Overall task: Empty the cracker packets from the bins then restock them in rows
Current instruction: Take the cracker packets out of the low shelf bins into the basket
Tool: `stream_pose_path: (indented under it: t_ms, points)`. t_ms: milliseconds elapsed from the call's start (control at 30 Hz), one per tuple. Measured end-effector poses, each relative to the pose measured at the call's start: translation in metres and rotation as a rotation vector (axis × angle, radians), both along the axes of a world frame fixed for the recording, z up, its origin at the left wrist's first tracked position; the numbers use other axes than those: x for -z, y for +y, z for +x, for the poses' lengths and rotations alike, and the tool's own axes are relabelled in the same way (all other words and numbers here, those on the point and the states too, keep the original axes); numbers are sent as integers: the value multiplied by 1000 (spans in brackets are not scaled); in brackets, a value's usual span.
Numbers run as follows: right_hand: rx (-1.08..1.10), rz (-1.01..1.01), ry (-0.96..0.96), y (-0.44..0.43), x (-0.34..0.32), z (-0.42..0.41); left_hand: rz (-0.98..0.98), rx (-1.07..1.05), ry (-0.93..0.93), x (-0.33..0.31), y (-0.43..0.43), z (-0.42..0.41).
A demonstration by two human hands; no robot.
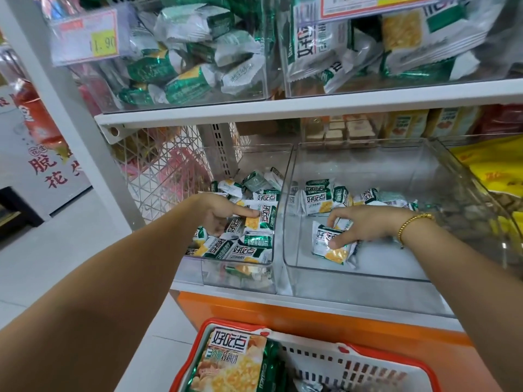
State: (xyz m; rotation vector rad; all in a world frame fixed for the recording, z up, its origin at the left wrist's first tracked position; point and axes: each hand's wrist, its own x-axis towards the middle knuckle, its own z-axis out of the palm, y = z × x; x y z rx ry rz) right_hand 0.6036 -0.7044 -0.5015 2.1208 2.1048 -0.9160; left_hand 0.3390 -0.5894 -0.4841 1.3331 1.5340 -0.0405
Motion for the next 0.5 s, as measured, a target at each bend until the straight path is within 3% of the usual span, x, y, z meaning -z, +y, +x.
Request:
stream_pose_path:
  t_ms: [233,500]
  points:
    - [-34,8,-7,-6,-10,-2,54,-32,-71,-3,-13,2]
    - [113,194,187,-33,-43,5,270,-141,-115,-4,-29,-16]
